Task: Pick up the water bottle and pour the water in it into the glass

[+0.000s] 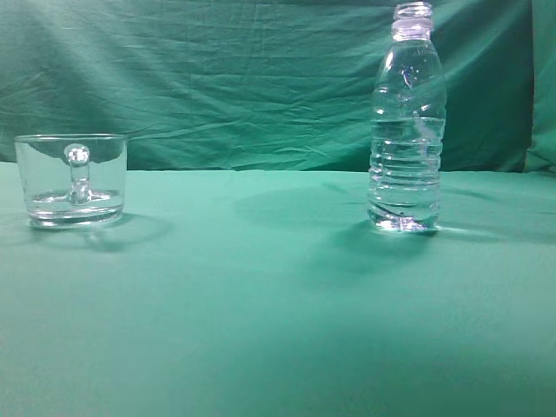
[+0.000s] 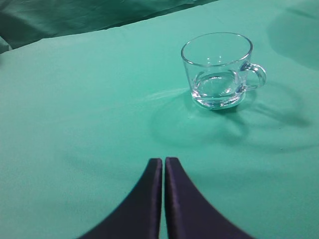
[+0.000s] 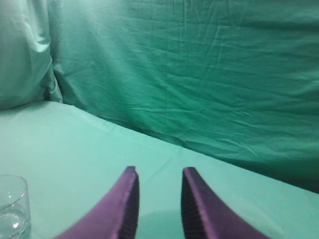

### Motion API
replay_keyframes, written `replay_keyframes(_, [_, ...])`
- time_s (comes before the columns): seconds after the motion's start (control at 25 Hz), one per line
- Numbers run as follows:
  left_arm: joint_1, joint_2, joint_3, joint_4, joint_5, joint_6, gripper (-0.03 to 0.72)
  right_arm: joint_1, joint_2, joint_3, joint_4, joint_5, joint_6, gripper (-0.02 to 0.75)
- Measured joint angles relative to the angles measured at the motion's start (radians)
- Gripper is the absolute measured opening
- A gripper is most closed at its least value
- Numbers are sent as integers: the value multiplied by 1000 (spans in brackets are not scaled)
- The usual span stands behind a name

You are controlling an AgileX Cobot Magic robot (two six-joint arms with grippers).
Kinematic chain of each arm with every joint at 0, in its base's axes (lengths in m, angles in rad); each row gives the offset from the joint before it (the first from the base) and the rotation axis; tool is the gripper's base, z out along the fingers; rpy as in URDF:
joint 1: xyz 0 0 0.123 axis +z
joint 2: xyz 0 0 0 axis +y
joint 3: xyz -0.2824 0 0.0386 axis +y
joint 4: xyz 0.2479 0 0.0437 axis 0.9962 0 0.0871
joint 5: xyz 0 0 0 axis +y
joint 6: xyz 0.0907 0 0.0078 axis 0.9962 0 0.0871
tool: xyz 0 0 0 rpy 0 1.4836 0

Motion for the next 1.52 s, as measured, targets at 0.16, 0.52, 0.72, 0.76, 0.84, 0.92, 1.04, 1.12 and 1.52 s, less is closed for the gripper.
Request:
replay_keyframes(0.16, [0,0,0,0,0,0,0,0,-165,5,-144,190,244,0])
replay_keyframes(0.52, [0,0,0,0,0,0,0,0,-469,6,-527,307,665,0])
replay_keyframes(0.72, [0,0,0,0,0,0,0,0,-585,6,-756,305,840,0])
replay_keyframes(0.76, [0,0,0,0,0,0,0,0,-608,6,-823,301,888,0])
replay_keyframes(0.84, [0,0,0,0,0,0,0,0,-648,6,-958,292,1009,0])
replay_keyframes(0.92, [0,0,0,0,0,0,0,0,-688,6,-1098,275,1099,0])
replay_keyframes(1.04, [0,0,0,0,0,0,0,0,-754,6,-1212,245,1156,0])
replay_keyframes(1.12, [0,0,0,0,0,0,0,0,-794,6,-1233,225,1169,0])
replay_keyframes(1.52, [0,0,0,0,0,0,0,0,-937,6,-1236,299,1167,0])
